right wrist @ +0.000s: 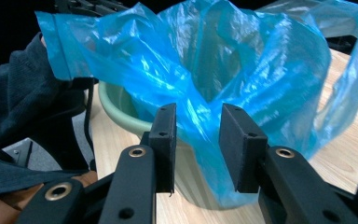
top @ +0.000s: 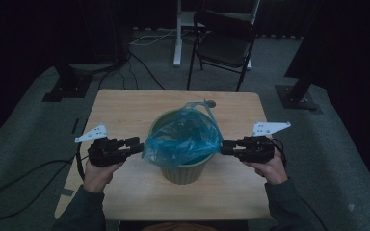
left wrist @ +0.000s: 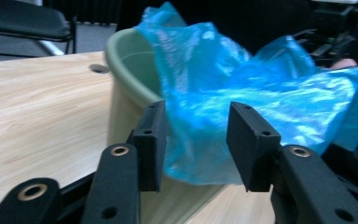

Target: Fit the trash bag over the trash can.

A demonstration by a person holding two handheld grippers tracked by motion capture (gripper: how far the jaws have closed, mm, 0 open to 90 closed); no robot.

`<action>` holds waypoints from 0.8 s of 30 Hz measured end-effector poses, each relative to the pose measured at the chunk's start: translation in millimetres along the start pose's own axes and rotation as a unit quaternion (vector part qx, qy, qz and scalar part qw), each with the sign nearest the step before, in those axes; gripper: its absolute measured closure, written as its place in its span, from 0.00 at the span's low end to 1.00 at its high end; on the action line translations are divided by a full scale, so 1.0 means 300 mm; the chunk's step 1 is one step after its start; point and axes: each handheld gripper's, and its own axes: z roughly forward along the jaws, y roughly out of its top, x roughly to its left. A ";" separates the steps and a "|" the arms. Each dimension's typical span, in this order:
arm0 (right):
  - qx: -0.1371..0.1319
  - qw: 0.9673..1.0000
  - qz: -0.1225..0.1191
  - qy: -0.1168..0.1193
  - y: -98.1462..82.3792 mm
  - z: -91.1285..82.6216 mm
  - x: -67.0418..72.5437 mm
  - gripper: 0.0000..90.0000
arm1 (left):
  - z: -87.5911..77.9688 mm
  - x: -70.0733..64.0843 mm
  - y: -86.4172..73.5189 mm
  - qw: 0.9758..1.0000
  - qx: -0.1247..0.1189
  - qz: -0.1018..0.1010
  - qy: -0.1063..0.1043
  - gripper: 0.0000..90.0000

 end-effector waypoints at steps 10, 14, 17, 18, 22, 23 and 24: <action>0.014 1.000 -0.005 0.015 0.003 0.043 0.014 0.90 | 0.076 -0.049 -0.019 0.999 0.044 0.017 -0.025 0.57; 0.026 0.999 -0.012 0.026 -0.005 0.053 0.022 0.96 | 0.085 -0.049 -0.036 0.999 0.044 0.014 -0.024 0.71; 0.041 0.998 -0.018 0.035 -0.019 0.064 0.032 0.99 | 0.085 -0.047 -0.044 0.998 0.049 0.013 -0.024 0.86; 0.043 0.998 -0.018 0.038 -0.024 0.066 0.032 1.00 | 0.086 -0.047 -0.046 0.998 0.050 0.013 -0.023 0.89; 0.049 0.998 -0.014 0.043 -0.041 0.073 0.030 1.00 | 0.088 -0.050 -0.060 0.998 0.059 0.017 -0.026 0.97; 0.049 0.998 -0.013 0.044 -0.045 0.075 0.029 1.00 | 0.087 -0.050 -0.064 0.998 0.061 0.017 -0.028 0.98; 0.050 0.998 -0.013 0.045 -0.048 0.076 0.029 1.00 | 0.087 -0.050 -0.064 0.998 0.061 0.017 -0.028 0.98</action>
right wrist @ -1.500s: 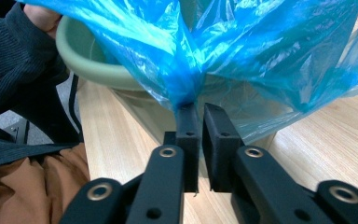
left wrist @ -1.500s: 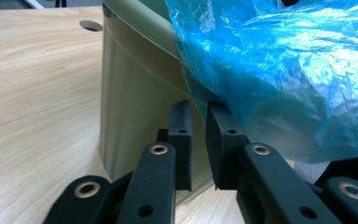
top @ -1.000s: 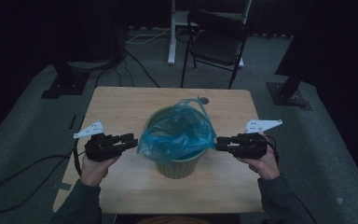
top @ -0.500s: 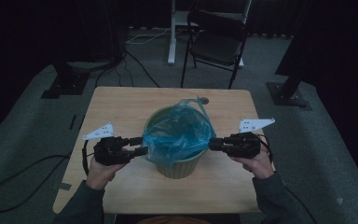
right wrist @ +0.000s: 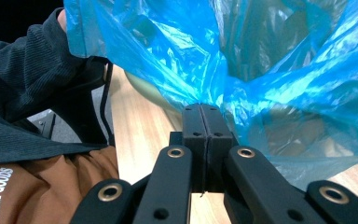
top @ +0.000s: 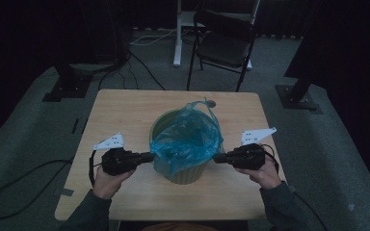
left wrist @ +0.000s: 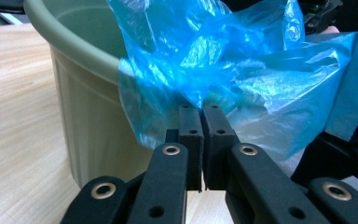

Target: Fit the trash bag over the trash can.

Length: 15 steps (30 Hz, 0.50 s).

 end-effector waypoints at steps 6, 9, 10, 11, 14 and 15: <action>0.009 1.000 -0.003 0.009 -0.012 0.011 0.005 1.00 | -0.005 0.007 -0.030 1.000 0.009 -0.005 0.001 0.99; 0.014 1.000 0.000 0.014 -0.020 0.021 0.006 1.00 | -0.005 0.010 -0.036 1.000 0.010 -0.007 0.001 0.99; 0.021 1.000 0.002 0.017 -0.028 0.035 0.004 1.00 | 0.000 0.015 -0.052 1.000 0.020 -0.006 0.008 1.00; 0.025 1.000 0.003 0.018 -0.032 0.043 0.002 1.00 | 0.002 0.018 -0.056 1.000 0.023 -0.005 0.012 1.00; 0.034 0.999 0.008 0.020 -0.040 0.063 -0.005 1.00 | 0.007 0.034 -0.066 0.999 0.027 -0.010 0.018 1.00; 0.037 0.999 0.008 0.019 -0.042 0.067 -0.008 1.00 | 0.008 0.039 -0.069 0.999 0.029 -0.011 0.021 1.00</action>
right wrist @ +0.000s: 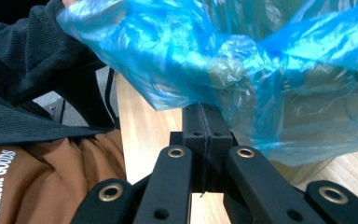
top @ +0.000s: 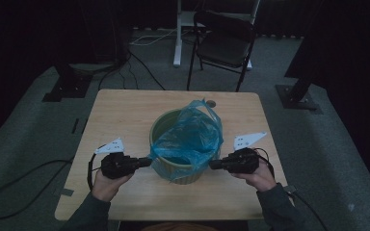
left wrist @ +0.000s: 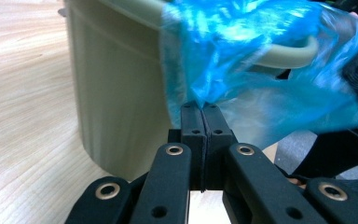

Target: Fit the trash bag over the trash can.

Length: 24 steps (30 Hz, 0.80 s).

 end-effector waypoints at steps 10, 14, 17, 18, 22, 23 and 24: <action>0.011 1.000 0.015 -0.005 -0.017 -0.001 -0.030 1.00 | 0.002 0.039 -0.009 1.000 0.001 -0.008 0.019 1.00; 0.010 1.000 0.009 -0.009 -0.014 -0.008 -0.020 0.96 | -0.013 0.040 -0.006 1.000 -0.009 -0.013 0.023 0.94; 0.004 1.000 0.005 -0.005 -0.010 -0.024 -0.015 0.91 | -0.034 0.039 -0.002 0.999 -0.027 -0.013 0.017 0.84; 0.002 1.000 0.002 -0.003 -0.008 -0.034 -0.013 0.89 | -0.052 0.038 0.003 0.999 -0.037 -0.012 0.017 0.84; -0.014 1.000 -0.007 -0.003 -0.001 -0.090 0.001 0.80 | -0.099 0.035 0.024 0.998 -0.061 -0.011 0.009 0.71; -0.019 1.000 -0.007 -0.004 0.000 -0.100 0.002 0.80 | -0.108 0.035 0.030 0.998 -0.067 -0.010 0.006 0.70; -0.026 1.000 -0.005 -0.007 0.001 -0.114 0.002 0.79 | -0.116 0.034 0.037 0.997 -0.071 -0.009 0.006 0.69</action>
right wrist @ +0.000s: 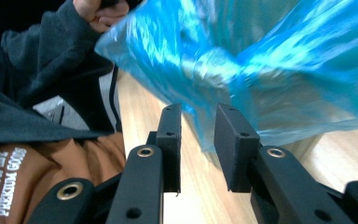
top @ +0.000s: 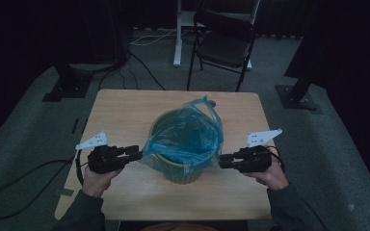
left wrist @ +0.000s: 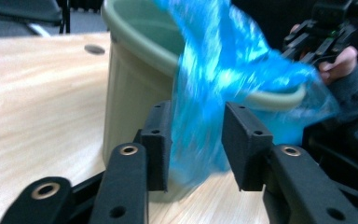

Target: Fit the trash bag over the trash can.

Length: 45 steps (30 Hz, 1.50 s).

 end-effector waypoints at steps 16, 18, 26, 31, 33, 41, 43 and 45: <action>-0.039 0.997 0.019 -0.062 0.022 -0.019 -0.038 0.78 | 0.115 0.024 0.164 1.000 0.014 0.009 -0.010 0.61; -0.040 0.997 0.019 -0.063 0.025 -0.018 -0.038 0.78 | 0.132 0.027 0.174 1.000 0.020 0.014 -0.008 0.60; -0.049 0.996 0.012 -0.073 0.042 -0.014 -0.035 0.78 | 0.219 0.026 0.206 0.998 0.057 0.029 0.021 0.75; -0.049 0.996 0.012 -0.075 0.042 -0.015 -0.036 0.78 | 0.215 0.032 0.217 0.998 0.045 0.027 0.033 0.90; -0.050 0.996 0.011 -0.078 0.045 -0.018 -0.038 0.78 | 0.210 0.039 0.227 0.998 0.039 0.029 0.047 0.96; -0.050 0.994 0.008 -0.094 0.071 -0.012 -0.049 0.79 | 0.215 0.085 0.236 0.995 0.035 0.024 0.088 0.97; -0.051 0.994 0.009 -0.095 0.075 -0.011 -0.052 0.79 | 0.215 0.093 0.235 0.995 0.034 0.021 0.092 0.97; -0.054 0.993 0.009 -0.100 0.087 -0.009 -0.062 0.79 | 0.213 0.114 0.235 0.995 0.027 0.011 0.099 0.96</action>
